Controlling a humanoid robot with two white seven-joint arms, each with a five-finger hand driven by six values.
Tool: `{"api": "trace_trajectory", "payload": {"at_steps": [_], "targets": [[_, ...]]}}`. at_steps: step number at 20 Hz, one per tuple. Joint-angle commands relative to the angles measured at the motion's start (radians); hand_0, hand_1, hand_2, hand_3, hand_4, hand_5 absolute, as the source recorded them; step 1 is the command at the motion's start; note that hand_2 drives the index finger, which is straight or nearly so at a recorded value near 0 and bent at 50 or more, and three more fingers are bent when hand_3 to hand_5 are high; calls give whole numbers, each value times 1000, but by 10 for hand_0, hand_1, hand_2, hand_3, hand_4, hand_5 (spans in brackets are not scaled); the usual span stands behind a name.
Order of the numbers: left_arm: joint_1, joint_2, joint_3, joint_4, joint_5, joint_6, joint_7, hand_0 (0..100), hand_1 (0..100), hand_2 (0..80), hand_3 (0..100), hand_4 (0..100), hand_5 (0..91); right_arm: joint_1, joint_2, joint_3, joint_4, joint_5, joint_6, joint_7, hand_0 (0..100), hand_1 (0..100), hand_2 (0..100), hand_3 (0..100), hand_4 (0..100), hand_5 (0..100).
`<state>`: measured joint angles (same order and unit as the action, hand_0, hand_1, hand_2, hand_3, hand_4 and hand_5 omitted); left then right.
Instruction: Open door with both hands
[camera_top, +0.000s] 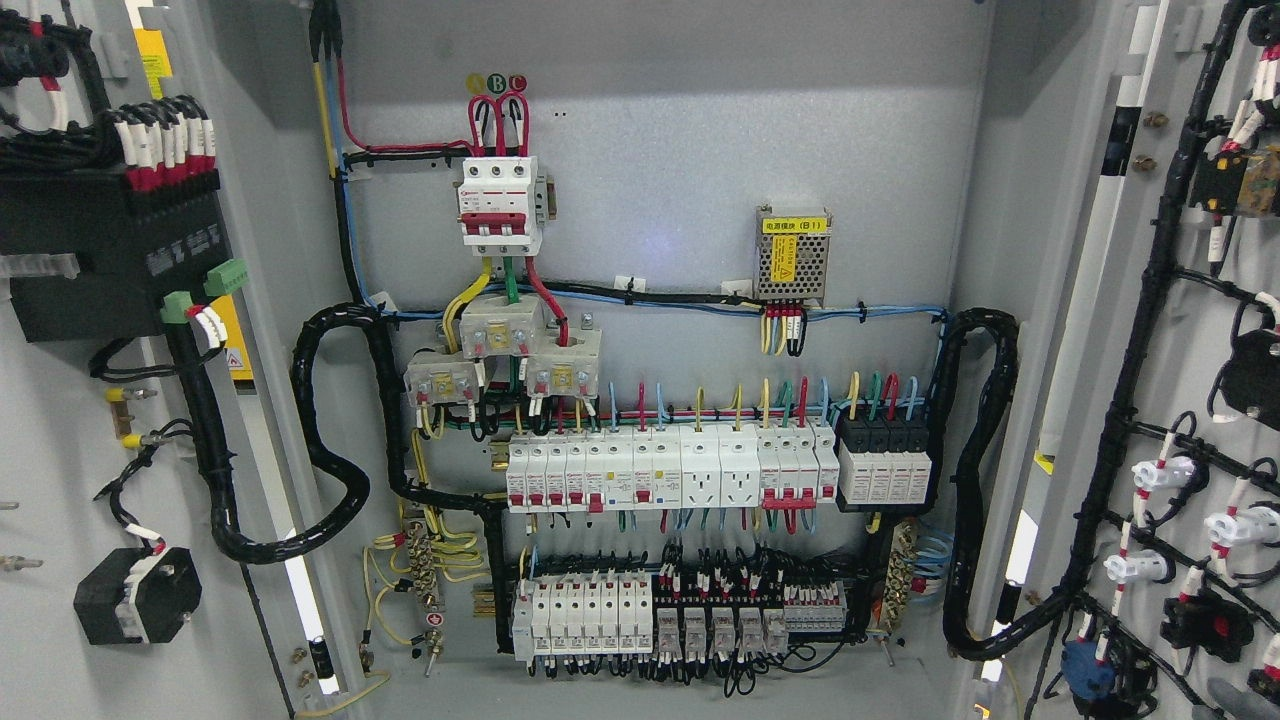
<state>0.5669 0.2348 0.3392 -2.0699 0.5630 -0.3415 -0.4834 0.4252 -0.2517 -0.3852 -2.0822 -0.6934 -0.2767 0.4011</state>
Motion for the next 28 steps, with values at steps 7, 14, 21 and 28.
{"api": "trace_trajectory", "payload": {"at_steps": [7, 14, 21, 28], "targets": [[-38, 87, 195, 128, 149, 16, -41, 0, 0, 0, 0, 0, 0, 3, 3, -44, 4, -5, -1, -1, 215, 0, 0, 0, 0, 0], [-71, 176, 195, 250, 219, 18, -41, 0, 0, 0, 0, 0, 0, 4, 9, -47, 8, -5, -3, 1, 215, 0, 0, 0, 0, 0], [-148, 238, 196, 362, 221, 50, -89, 0, 0, 0, 0, 0, 0, 4, 11, -55, 22, -5, -3, 1, 217, 0, 0, 0, 0, 0], [-168, 241, 201, 382, 222, 68, -90, 0, 0, 0, 0, 0, 0, 4, 11, -73, 33, -36, -3, 1, 215, 0, 0, 0, 0, 0]]}}
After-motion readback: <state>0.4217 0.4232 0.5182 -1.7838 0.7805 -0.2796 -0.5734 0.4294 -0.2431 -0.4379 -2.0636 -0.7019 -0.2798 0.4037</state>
